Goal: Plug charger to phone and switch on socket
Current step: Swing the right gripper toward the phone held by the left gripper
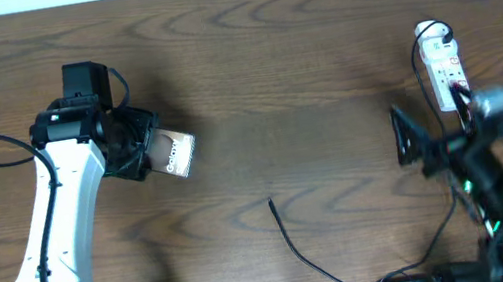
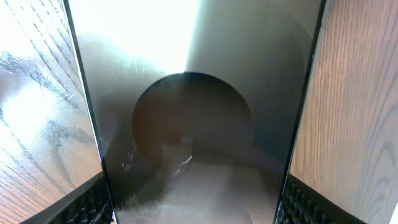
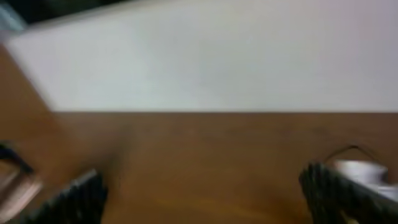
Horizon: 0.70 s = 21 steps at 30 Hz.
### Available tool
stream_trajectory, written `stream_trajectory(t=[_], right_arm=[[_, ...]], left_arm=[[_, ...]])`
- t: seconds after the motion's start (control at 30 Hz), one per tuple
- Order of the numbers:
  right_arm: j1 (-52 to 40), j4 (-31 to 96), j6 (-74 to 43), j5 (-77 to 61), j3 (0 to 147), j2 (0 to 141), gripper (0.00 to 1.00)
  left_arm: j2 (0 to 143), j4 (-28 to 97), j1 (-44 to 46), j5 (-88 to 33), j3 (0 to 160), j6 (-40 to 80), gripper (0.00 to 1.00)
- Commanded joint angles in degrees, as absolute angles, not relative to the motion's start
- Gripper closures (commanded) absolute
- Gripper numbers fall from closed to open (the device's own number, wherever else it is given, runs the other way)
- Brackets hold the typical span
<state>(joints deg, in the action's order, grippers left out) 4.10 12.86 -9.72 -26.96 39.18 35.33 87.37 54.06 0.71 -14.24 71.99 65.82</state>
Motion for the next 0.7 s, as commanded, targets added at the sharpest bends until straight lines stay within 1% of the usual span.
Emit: stream_trajectory(t=[0.0, 0.07, 0.13, 0.2, 0.23, 0.3, 0.37, 0.5, 0.57, 0.67], right_arm=[[3.6, 15.7, -12.0, -47.8, 48.8, 50.8, 0.01], [2.9, 14.2, -12.0, -60.2, 53.5, 59.7, 0.01], [1.8, 8.9, -12.8, -72.4, 56.9, 68.3, 0.01], [0.5, 1.4, -15.4, -80.0, 59.1, 76.2, 0.01], [-0.2, -3.3, -18.2, -81.6, 59.7, 80.1, 0.01], [-1.9, -12.0, -25.8, -80.0, 59.9, 86.0, 0.01], [-4.6, -20.2, -36.9, -75.9, 59.9, 92.9, 0.01], [-9.4, -24.8, -55.6, -68.6, 59.9, 101.8, 0.01], [-11.9, -27.1, -60.5, -66.2, 59.9, 105.4, 0.01], [-15.1, -30.8, -64.4, -65.0, 59.9, 109.2, 0.01]], left_arm=[[86.8, 54.1, 0.7, -13.6, 72.6, 66.8, 0.93], [86.8, 54.2, 0.7, -13.6, 72.6, 67.4, 0.93], [86.8, 54.2, 0.7, -13.6, 72.6, 68.1, 0.93], [86.8, 54.2, 0.7, -13.6, 72.6, 68.2, 0.93], [86.8, 54.2, 0.7, -13.6, 72.6, 68.3, 0.93], [86.8, 54.2, 0.7, -13.6, 72.6, 69.4, 0.92], [86.8, 54.2, 0.8, -13.6, 72.6, 70.4, 0.92], [86.8, 54.2, 0.7, -13.6, 72.6, 70.7, 0.93], [86.8, 54.2, 0.8, -13.6, 72.6, 71.1, 0.92], [86.8, 54.2, 0.8, -13.5, 72.6, 71.9, 0.93]])
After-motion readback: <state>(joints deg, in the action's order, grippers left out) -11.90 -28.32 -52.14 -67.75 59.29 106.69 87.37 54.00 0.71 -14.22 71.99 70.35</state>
